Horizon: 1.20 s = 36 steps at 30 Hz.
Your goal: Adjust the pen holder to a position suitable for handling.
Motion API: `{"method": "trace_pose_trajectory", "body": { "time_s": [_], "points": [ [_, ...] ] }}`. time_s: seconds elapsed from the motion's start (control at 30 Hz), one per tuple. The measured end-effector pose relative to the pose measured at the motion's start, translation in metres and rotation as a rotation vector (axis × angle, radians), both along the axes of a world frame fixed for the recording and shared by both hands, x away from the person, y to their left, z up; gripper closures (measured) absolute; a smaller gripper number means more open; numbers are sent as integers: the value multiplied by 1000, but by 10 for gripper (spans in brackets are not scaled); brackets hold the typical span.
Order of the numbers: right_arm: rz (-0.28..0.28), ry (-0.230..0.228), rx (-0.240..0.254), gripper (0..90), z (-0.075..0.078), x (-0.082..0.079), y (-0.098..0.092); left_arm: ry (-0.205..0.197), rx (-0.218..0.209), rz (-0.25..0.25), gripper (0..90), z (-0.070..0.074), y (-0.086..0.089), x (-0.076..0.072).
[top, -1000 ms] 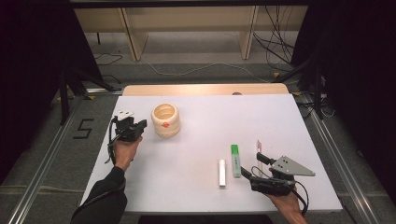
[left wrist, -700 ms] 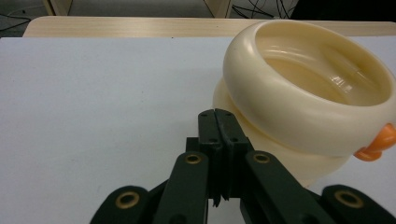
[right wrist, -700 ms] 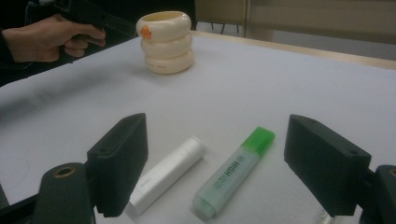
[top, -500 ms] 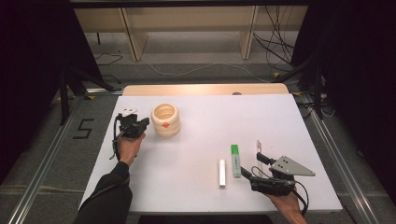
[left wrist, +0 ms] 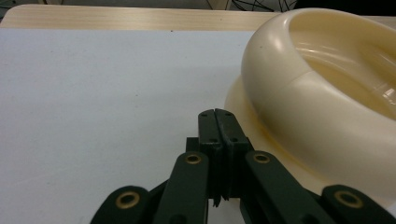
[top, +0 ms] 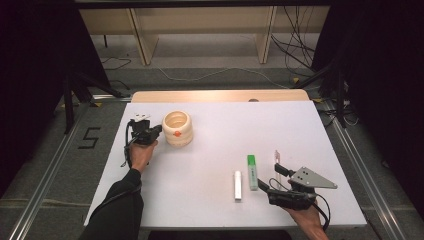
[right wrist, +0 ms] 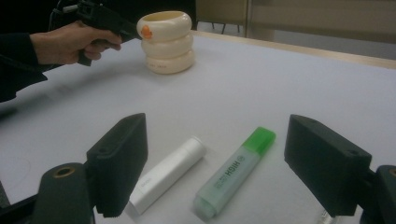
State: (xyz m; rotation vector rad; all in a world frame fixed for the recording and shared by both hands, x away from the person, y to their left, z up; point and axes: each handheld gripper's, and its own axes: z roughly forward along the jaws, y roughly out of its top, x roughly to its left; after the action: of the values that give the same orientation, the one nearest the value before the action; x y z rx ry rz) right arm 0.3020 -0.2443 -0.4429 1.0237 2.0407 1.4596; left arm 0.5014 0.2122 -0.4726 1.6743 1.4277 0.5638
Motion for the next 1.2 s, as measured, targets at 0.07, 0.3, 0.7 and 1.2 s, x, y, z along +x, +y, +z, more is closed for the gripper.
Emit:
{"method": "trace_pose_trajectory", "body": {
  "time_s": [0.07, 0.3, 0.7, 1.2],
  "points": [
    [0, 0, -1, 225, 0, 0, 0, 2, 6, -1, 892, -1, -1, 2],
    [1, 3, -2, 224, 0, 0, 0, 7, -7, -2, 893, -2, 0, 7],
    [3, 5, -7, 225, 0, 0, 1, 16, -9, -33, 893, -1, -17, 10],
    [6, 7, -6, 225, 0, 0, 1, 25, 20, -120, 892, 3, -66, 15]
  ]
}}
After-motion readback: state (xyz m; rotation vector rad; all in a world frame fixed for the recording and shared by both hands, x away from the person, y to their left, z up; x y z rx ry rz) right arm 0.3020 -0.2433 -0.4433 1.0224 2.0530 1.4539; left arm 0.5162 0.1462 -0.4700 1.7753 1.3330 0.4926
